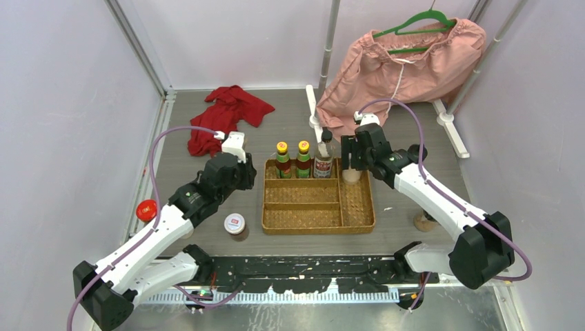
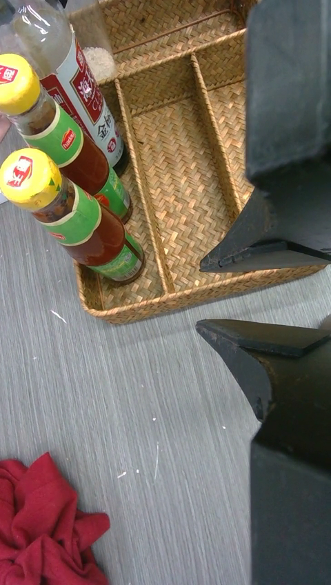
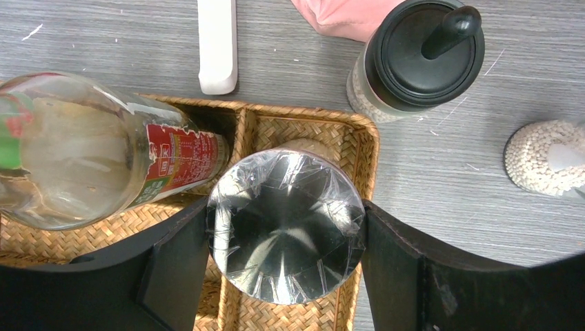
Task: Organize the condiment bottles
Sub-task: Place the bottle in the storage box, then pick up the bottle from the corner of the board.
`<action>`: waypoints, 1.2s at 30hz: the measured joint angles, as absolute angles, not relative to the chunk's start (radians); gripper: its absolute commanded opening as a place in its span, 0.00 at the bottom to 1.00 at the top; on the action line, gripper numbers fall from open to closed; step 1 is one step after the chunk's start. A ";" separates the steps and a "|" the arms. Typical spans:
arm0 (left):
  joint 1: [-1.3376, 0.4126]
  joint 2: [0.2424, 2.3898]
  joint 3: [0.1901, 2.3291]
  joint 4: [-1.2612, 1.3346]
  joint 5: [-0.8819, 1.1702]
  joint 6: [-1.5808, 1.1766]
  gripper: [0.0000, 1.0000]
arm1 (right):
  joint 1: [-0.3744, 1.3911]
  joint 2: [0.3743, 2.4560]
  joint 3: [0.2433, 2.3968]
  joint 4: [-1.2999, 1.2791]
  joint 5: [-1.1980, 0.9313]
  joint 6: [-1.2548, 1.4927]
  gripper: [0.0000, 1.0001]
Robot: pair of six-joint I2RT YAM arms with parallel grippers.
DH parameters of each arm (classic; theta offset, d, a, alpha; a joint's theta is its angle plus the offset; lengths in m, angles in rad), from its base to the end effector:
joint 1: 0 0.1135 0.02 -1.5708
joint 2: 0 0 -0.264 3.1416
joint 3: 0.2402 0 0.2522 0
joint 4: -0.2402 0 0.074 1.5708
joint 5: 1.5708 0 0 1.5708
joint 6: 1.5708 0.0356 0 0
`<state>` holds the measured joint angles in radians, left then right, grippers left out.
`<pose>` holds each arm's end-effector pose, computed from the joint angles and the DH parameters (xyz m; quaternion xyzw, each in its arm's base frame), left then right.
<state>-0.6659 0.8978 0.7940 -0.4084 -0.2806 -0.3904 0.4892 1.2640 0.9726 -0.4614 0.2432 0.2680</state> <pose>0.1631 -0.1156 0.3012 0.0474 0.8563 -0.1477 0.4927 0.2436 0.1199 0.2781 -0.0526 0.9105 0.0425 0.4079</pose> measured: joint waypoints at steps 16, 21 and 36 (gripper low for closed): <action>-0.666 0.898 0.787 -0.407 -0.280 -0.390 0.32 | 0.489 1.261 0.970 -0.427 0.232 0.272 0.95; -0.666 0.898 0.787 -0.407 -0.280 -0.390 0.32 | 0.489 1.232 0.992 -0.458 0.234 0.272 0.95; -0.666 0.898 0.787 -0.402 -0.276 -0.390 0.31 | 0.282 1.483 1.480 -0.648 0.289 0.299 0.99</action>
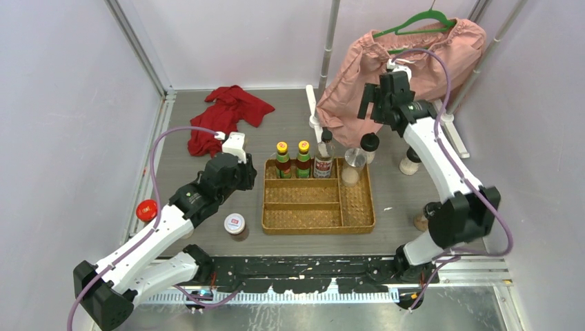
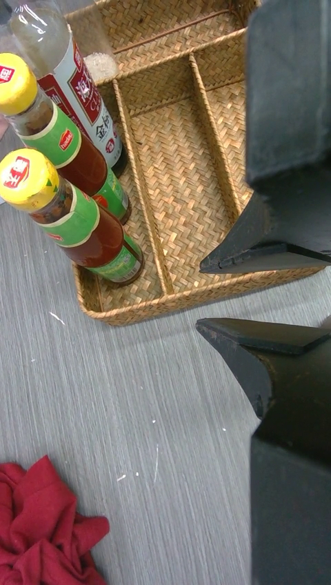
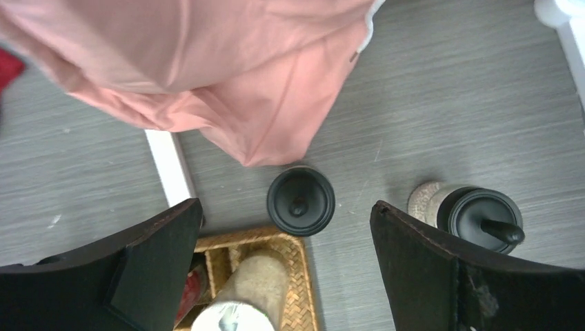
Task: Organize the condiment bottles
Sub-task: Pick up the bottle from the corner of the board.
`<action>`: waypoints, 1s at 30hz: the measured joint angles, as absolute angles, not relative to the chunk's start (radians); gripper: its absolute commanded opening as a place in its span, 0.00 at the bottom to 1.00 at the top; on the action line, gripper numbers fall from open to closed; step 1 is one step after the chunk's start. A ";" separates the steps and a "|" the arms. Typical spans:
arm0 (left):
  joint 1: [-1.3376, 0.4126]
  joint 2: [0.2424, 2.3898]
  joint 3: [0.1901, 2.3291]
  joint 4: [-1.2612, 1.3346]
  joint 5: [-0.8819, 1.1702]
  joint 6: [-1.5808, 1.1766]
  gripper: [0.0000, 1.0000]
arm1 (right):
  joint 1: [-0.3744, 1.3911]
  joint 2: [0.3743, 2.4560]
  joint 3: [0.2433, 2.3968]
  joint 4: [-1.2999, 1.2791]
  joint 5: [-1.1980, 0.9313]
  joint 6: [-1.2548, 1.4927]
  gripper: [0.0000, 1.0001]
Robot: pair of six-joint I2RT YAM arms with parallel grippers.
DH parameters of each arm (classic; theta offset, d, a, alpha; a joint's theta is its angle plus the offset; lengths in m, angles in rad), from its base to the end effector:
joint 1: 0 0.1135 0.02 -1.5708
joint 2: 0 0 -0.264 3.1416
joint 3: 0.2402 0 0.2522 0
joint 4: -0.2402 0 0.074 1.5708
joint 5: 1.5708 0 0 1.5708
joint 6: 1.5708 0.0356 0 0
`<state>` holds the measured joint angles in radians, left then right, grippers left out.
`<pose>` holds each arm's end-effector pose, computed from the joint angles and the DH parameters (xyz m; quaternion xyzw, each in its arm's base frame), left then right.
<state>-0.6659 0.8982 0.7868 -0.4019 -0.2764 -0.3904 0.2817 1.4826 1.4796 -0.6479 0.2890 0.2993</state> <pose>0.1632 -0.1159 0.2992 0.0486 0.8566 -0.1490 0.4915 0.3178 0.0814 0.3702 0.0717 0.8861 0.0022 0.4578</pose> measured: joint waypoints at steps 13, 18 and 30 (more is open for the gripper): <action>-0.666 0.899 0.787 -0.402 -0.269 -0.389 0.31 | 0.229 1.693 1.554 -0.807 0.165 0.323 0.99; -0.666 0.905 0.787 -0.401 -0.268 -0.389 0.31 | 0.229 1.684 1.477 -0.809 0.162 0.332 1.00; -0.666 0.907 0.787 -0.401 -0.268 -0.389 0.30 | 0.225 1.684 1.376 -0.752 0.162 0.337 0.99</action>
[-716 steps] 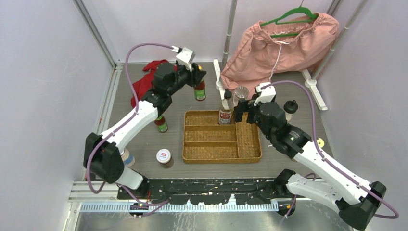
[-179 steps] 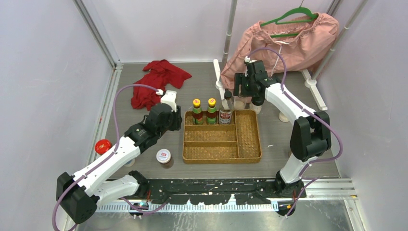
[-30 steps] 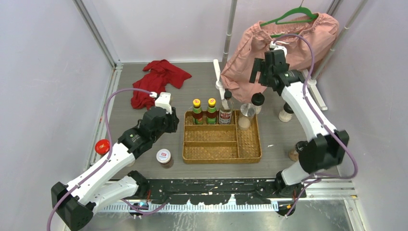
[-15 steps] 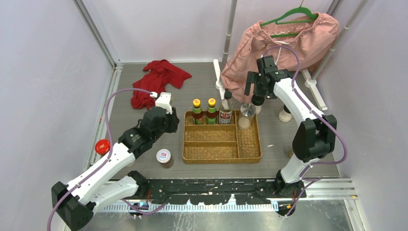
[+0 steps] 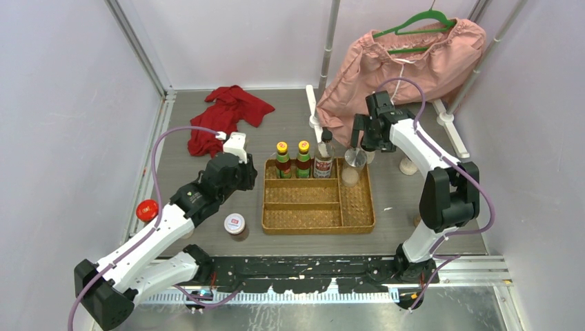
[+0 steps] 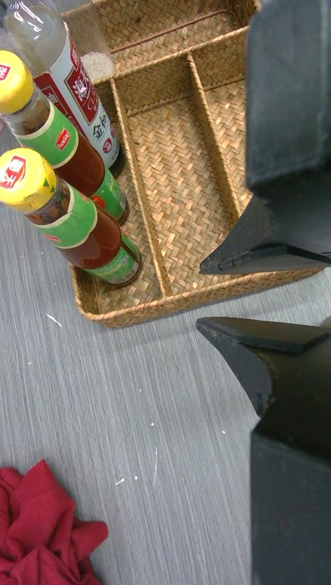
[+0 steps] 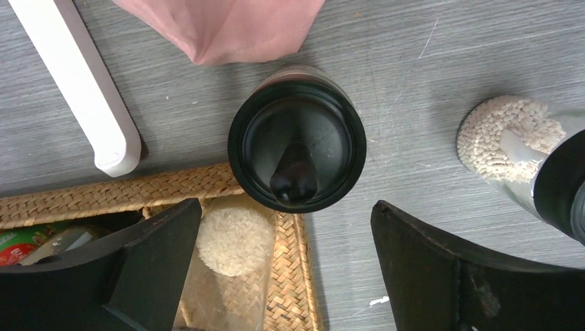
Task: Organize the condiment bottles
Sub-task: Pick up the bottle from the corner of the board.
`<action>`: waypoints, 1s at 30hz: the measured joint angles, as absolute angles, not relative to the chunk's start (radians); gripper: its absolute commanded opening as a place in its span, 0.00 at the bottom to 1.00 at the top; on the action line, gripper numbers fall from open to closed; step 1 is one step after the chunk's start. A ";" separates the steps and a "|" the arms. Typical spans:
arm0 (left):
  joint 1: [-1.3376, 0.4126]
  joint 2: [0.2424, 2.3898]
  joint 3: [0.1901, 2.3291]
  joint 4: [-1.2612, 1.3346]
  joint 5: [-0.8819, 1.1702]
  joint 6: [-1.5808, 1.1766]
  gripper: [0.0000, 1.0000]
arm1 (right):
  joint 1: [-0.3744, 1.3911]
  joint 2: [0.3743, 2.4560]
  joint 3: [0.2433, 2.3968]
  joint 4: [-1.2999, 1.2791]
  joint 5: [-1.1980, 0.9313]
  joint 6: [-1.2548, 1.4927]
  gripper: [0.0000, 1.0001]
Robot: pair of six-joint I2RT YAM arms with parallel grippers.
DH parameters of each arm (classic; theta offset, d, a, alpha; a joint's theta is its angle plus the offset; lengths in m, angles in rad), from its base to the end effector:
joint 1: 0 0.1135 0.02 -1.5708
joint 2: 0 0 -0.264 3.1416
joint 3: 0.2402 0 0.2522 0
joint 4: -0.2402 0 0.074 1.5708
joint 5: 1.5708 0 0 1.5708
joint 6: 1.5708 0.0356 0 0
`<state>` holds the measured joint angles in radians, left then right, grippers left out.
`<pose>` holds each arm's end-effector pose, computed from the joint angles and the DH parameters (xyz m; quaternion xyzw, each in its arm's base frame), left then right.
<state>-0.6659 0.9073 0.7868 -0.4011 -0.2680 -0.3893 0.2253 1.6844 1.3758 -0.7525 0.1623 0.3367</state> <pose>0.1645 -0.1172 0.2976 0.0520 0.8588 -0.1500 0.4871 0.3471 0.0736 0.2633 0.0741 0.9619 -0.0057 0.2632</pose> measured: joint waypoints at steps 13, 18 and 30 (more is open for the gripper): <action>-0.666 0.922 0.787 -0.400 -0.268 -0.389 0.30 | 0.199 1.742 1.361 -0.648 0.164 0.336 0.87; -0.666 0.923 0.787 -0.399 -0.268 -0.387 0.29 | 0.194 1.752 1.358 -0.632 0.166 0.336 0.72; -0.666 0.929 0.772 -0.391 -0.268 -0.387 0.29 | 0.194 1.752 1.357 -0.629 0.182 0.337 0.54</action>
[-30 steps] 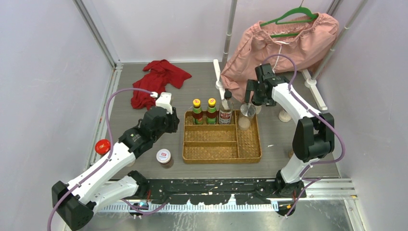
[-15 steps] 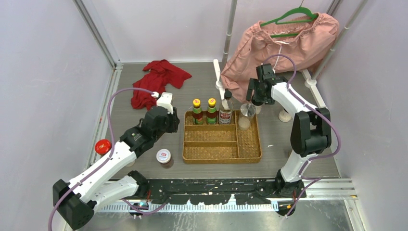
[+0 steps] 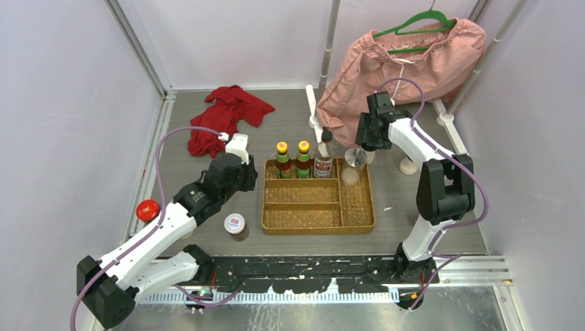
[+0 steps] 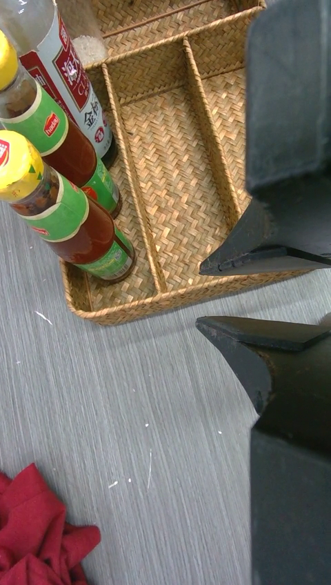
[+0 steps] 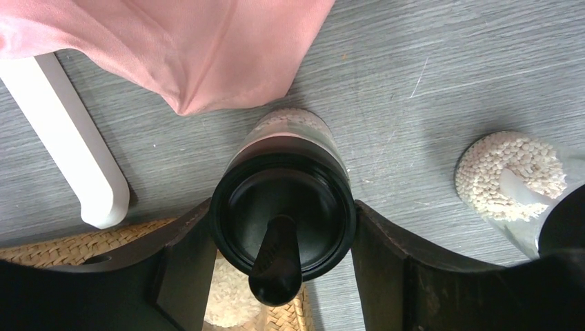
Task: Organize the condiment bottles
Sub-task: Pick up the bottle from the corner of the board.
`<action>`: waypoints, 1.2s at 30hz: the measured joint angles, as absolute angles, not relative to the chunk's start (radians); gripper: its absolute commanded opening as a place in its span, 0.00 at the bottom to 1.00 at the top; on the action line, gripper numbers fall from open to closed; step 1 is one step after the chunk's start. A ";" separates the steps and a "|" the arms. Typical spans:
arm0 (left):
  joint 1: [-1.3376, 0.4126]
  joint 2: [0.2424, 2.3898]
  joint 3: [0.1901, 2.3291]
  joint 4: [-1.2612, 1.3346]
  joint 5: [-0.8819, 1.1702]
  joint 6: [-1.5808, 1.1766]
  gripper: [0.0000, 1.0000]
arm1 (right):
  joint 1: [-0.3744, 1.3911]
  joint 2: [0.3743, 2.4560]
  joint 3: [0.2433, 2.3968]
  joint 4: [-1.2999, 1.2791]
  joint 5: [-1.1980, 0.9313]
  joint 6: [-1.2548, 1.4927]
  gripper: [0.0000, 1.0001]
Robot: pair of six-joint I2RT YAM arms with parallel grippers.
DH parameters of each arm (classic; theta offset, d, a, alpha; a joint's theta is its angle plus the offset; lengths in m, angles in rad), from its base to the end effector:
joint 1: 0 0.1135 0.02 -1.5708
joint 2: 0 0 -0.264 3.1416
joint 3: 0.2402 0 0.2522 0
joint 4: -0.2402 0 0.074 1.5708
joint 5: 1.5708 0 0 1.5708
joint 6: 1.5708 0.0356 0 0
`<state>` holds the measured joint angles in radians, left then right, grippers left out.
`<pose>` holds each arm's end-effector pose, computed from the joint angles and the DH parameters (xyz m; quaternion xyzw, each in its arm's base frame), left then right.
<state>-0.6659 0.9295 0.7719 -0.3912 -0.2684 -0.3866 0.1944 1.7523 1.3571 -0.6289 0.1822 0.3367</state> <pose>0.1677 -0.1197 0.2893 0.0555 0.8651 -0.1425 0.4777 0.3677 0.0658 0.2411 0.0927 0.9547 -0.0140 0.2824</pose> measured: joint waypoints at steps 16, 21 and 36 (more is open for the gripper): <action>-0.666 0.929 0.772 -0.389 -0.268 -0.387 0.29 | 0.194 1.707 1.357 -0.668 0.290 0.335 0.47; -0.666 0.929 0.772 -0.389 -0.268 -0.387 0.29 | 0.194 1.640 1.359 -0.693 0.334 0.327 0.47; -0.666 0.911 0.772 -0.400 -0.269 -0.387 0.29 | 0.194 1.330 1.401 -0.889 0.411 0.316 0.47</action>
<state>-0.6659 0.9112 0.7723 -0.3996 -0.2687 -0.3870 0.1940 1.3300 1.4010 -0.8890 0.4110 0.3157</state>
